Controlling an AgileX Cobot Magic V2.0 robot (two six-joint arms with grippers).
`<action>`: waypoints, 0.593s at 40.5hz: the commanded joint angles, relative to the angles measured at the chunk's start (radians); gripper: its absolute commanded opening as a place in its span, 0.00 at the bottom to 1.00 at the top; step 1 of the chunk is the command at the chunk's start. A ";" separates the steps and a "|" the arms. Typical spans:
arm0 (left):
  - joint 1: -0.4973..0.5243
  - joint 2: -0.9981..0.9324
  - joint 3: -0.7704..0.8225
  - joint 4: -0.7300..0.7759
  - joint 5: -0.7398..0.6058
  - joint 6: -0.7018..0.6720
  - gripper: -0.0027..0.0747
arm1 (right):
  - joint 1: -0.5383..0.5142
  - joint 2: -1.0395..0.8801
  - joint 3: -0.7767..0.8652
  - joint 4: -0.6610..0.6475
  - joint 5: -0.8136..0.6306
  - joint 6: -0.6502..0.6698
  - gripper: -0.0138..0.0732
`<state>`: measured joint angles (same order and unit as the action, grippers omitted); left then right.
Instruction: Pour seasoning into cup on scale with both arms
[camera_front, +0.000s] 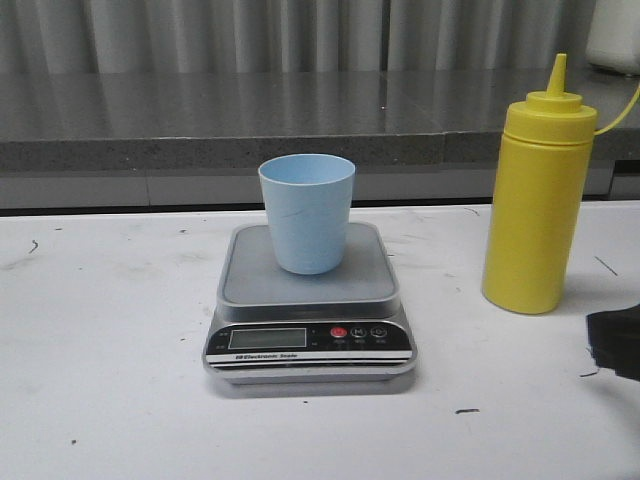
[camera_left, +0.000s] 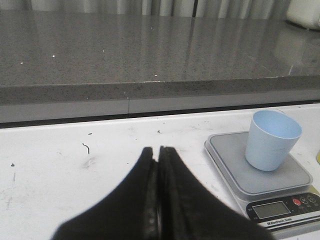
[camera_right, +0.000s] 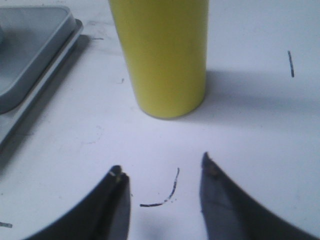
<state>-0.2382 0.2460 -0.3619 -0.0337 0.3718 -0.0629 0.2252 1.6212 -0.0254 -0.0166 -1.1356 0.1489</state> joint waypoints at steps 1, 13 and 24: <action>0.001 0.012 -0.026 -0.008 -0.076 -0.008 0.01 | -0.002 -0.099 0.025 -0.010 -0.151 0.000 0.32; 0.001 0.012 -0.026 -0.008 -0.076 -0.008 0.01 | -0.002 -0.314 0.047 -0.010 -0.031 0.001 0.15; 0.001 0.012 -0.026 -0.008 -0.076 -0.008 0.01 | -0.002 -0.525 -0.002 -0.009 0.295 0.041 0.09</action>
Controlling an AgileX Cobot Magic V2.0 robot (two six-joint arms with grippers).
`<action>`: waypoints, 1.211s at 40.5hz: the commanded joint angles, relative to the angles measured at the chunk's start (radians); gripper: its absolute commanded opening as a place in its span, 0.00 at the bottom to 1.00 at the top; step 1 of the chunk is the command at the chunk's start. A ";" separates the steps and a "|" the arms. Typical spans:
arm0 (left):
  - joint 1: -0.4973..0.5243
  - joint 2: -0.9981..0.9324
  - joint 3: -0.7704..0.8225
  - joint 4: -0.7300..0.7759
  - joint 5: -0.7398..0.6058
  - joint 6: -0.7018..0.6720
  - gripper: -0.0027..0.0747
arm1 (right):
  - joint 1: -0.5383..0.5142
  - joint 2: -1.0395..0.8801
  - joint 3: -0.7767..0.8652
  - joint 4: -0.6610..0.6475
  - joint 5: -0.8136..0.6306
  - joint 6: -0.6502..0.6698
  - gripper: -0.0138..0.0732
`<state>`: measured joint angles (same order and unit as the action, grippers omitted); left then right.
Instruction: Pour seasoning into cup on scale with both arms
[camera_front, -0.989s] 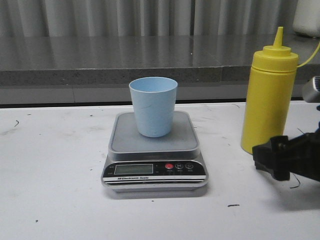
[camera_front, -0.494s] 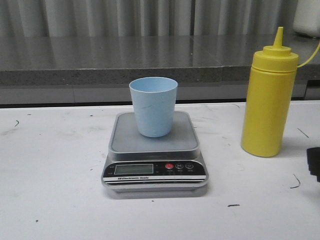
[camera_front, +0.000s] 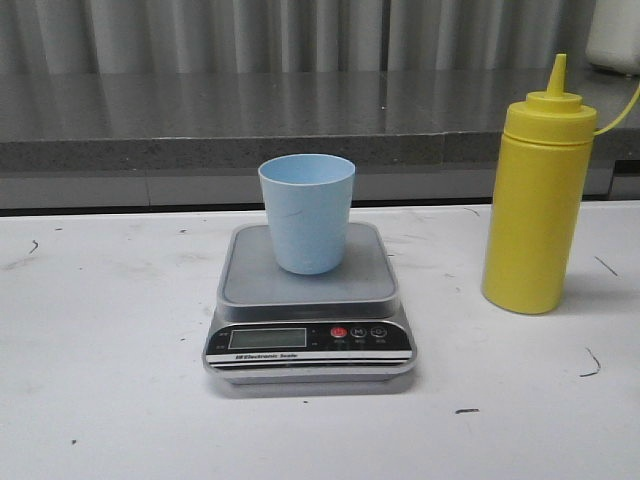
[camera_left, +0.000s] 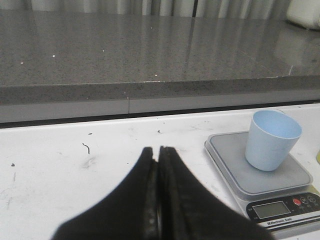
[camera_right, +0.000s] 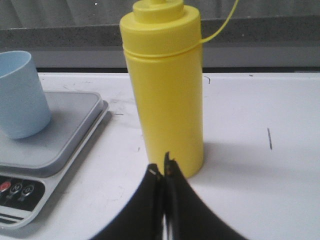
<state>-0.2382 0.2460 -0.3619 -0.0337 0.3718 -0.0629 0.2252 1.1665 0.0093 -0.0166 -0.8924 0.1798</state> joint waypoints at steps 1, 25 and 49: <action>0.001 0.012 -0.026 -0.008 -0.076 -0.008 0.01 | -0.002 -0.090 -0.055 -0.009 0.094 0.010 0.09; 0.001 0.012 -0.026 -0.008 -0.076 -0.008 0.01 | -0.002 -0.742 -0.313 -0.010 0.812 -0.063 0.09; 0.001 0.012 -0.026 -0.008 -0.076 -0.008 0.01 | -0.002 -0.907 -0.313 -0.010 0.887 -0.071 0.09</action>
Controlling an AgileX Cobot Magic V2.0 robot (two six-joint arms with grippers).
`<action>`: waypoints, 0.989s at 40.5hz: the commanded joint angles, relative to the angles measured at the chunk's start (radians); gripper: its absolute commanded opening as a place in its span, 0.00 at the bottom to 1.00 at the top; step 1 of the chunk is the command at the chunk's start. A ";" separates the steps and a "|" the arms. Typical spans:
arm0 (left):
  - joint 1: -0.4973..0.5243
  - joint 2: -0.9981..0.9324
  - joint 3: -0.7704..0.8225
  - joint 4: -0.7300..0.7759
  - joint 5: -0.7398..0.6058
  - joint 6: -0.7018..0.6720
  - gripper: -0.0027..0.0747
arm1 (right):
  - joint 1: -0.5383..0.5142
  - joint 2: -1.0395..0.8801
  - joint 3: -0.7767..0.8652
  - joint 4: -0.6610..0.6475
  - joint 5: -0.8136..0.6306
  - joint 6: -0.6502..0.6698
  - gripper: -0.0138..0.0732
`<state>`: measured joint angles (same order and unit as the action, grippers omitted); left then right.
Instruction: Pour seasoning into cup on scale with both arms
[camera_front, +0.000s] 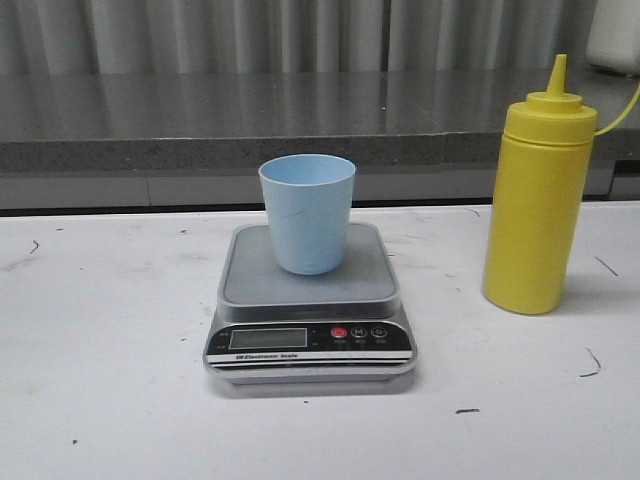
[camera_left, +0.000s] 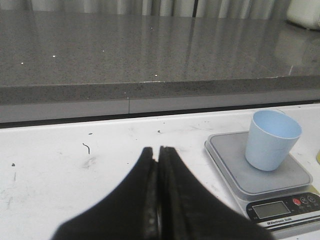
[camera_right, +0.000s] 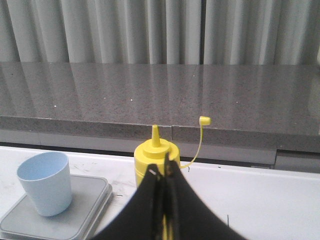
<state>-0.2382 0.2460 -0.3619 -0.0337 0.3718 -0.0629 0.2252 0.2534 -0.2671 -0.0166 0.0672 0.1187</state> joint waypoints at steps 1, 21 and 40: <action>0.001 0.012 -0.026 -0.008 -0.076 -0.008 0.01 | -0.002 0.006 -0.037 -0.010 -0.073 -0.010 0.09; 0.001 0.012 -0.025 -0.008 -0.081 -0.008 0.01 | -0.002 0.006 -0.037 -0.010 -0.073 -0.010 0.09; 0.168 -0.271 0.302 -0.017 -0.188 -0.008 0.01 | -0.002 0.006 -0.037 -0.010 -0.073 -0.010 0.09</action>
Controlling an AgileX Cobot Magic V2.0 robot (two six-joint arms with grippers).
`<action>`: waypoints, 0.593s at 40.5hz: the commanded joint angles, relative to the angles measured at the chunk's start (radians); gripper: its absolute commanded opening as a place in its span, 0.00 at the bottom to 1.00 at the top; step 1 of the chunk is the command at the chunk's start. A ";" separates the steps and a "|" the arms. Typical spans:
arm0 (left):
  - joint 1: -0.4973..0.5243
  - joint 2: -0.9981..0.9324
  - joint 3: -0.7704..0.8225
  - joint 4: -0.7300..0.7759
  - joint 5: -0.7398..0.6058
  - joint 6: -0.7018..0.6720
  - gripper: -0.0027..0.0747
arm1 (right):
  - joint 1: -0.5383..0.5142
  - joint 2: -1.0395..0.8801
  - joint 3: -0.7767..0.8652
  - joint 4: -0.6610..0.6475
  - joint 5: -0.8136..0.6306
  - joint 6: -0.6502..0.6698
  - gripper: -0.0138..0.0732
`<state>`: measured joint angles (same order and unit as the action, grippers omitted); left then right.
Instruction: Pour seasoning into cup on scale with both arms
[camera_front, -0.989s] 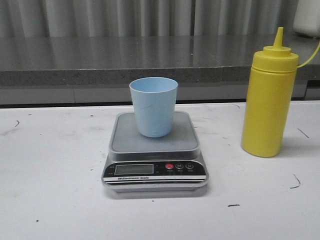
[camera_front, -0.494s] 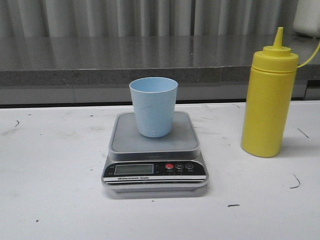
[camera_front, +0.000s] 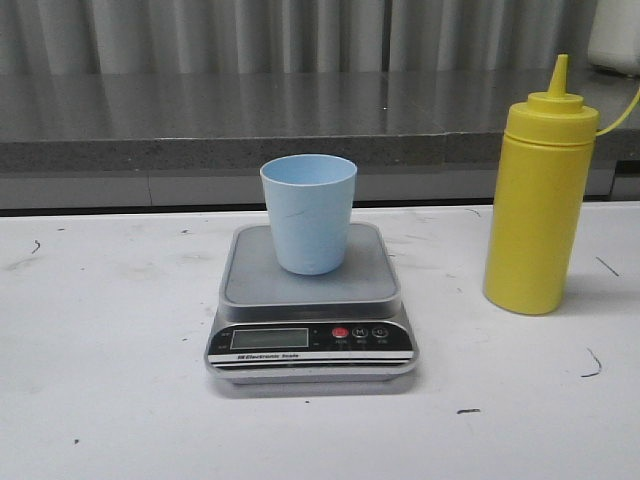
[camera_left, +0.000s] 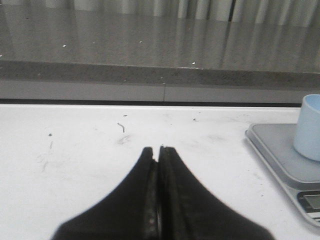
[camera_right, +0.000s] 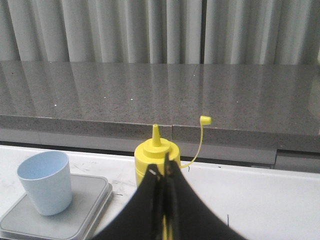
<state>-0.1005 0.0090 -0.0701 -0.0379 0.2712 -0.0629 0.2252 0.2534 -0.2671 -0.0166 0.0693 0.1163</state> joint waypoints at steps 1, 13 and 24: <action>0.041 -0.035 0.020 -0.013 -0.093 -0.008 0.01 | -0.002 0.006 -0.037 -0.010 -0.075 -0.007 0.09; 0.101 -0.032 0.098 -0.015 -0.198 -0.008 0.01 | -0.002 0.006 -0.036 -0.010 -0.069 -0.007 0.09; 0.101 -0.030 0.098 -0.015 -0.196 -0.008 0.01 | -0.002 0.006 -0.036 -0.010 -0.069 -0.007 0.09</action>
<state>0.0013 -0.0046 0.0054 -0.0439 0.1671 -0.0629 0.2252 0.2534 -0.2671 -0.0166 0.0775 0.1140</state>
